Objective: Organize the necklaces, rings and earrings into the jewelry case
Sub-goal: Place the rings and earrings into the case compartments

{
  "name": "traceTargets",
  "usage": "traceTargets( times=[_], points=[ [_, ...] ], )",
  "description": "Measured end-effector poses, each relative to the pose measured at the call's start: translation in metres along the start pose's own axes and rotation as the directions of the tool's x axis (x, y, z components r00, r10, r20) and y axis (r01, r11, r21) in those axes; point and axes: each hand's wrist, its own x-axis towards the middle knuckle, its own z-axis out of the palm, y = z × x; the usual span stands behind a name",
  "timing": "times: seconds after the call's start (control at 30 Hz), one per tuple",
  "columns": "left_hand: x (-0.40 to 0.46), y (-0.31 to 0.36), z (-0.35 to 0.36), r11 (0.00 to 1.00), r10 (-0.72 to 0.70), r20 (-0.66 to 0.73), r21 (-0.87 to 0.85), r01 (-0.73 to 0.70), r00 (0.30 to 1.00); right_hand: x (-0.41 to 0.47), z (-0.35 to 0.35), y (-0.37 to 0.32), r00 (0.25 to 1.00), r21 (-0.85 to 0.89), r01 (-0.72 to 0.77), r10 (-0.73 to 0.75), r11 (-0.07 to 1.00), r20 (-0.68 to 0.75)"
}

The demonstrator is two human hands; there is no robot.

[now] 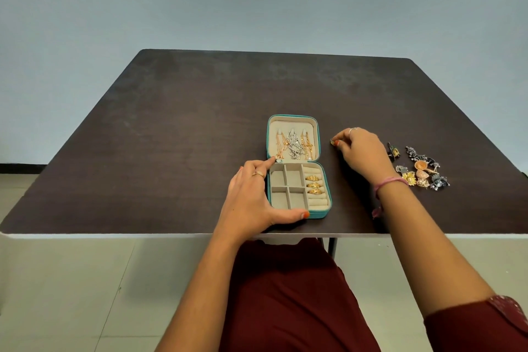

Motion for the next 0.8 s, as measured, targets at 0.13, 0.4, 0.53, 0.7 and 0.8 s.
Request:
traceTargets(
  times=[0.13, 0.4, 0.53, 0.7, 0.8],
  points=[
    [0.000, 0.001, 0.000, 1.000, 0.005, 0.001, -0.002, -0.005, 1.000, -0.007, -0.011, -0.004, 0.988, 0.034, -0.046, 0.041, 0.998, 0.147],
    [0.000, -0.002, 0.000, 1.000, 0.022, -0.017, 0.014, -0.022, 1.000, -0.078, -0.056, -0.019, 0.740, 0.487, -0.172, -0.214, 0.856, 0.637],
    [0.000, -0.002, 0.002, 1.000, 0.019, -0.018, 0.018, -0.018, 1.000, -0.080, -0.051, -0.020, 0.712, 0.421, -0.177, -0.179, 0.890, 0.679],
    [0.000, -0.001, 0.002, 1.000, 0.024, -0.025, 0.018, -0.023, 0.999, -0.078, -0.044, -0.030, 0.744, 0.340, -0.110, -0.150, 0.934, 0.651],
    [0.000, -0.002, 0.002, 1.000, 0.025, -0.026, 0.015, -0.025, 0.999, -0.078, -0.043, -0.038, 0.749, 0.288, -0.082, -0.132, 0.954, 0.649]
  ],
)
